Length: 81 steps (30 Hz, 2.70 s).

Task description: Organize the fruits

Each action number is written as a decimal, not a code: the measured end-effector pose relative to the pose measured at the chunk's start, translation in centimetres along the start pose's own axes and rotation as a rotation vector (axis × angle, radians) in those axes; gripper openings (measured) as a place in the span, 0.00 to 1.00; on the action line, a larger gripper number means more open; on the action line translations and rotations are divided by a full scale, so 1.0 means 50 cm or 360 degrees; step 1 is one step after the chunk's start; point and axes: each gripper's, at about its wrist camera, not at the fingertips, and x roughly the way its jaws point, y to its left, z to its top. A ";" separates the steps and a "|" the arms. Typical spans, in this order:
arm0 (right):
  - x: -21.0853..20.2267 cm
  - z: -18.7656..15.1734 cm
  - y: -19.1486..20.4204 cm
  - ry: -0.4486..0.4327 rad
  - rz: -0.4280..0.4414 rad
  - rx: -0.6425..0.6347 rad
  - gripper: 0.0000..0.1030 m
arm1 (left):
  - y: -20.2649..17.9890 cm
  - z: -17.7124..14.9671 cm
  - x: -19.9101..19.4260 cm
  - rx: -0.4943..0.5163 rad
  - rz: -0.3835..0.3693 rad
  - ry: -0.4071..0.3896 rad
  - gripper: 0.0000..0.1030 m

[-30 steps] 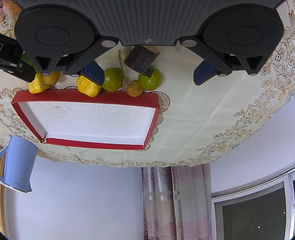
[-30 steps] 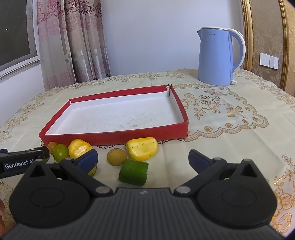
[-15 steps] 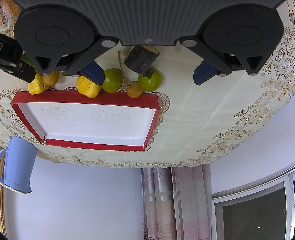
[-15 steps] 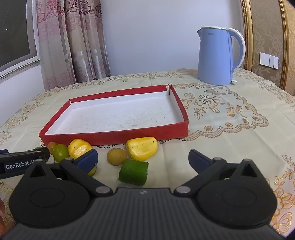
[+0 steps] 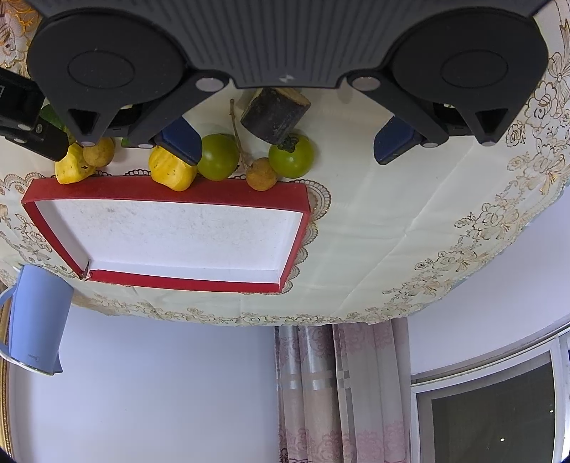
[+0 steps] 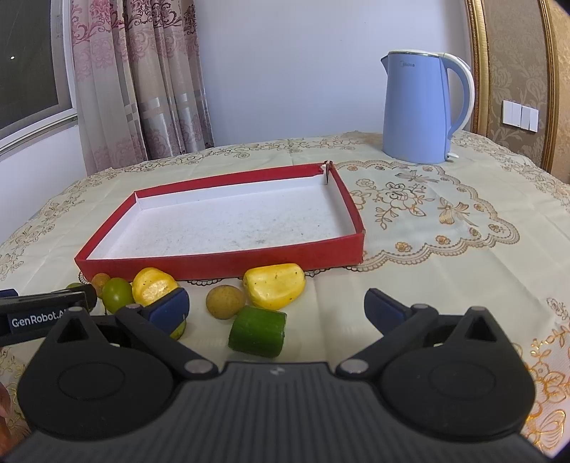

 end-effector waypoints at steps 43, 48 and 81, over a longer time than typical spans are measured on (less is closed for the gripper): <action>0.013 0.000 -0.052 0.0031 -0.0033 0.0091 1.00 | 0.051 -0.008 0.042 0.0120 -0.0140 0.0106 1.00; 0.015 0.000 -0.047 0.0030 -0.0033 0.0081 1.00 | 0.052 -0.015 0.048 0.0133 -0.0165 0.0117 1.00; -0.037 0.002 -0.085 -0.0037 -0.0046 0.0020 1.00 | 0.031 -0.014 0.026 0.0144 -0.0292 0.0089 0.31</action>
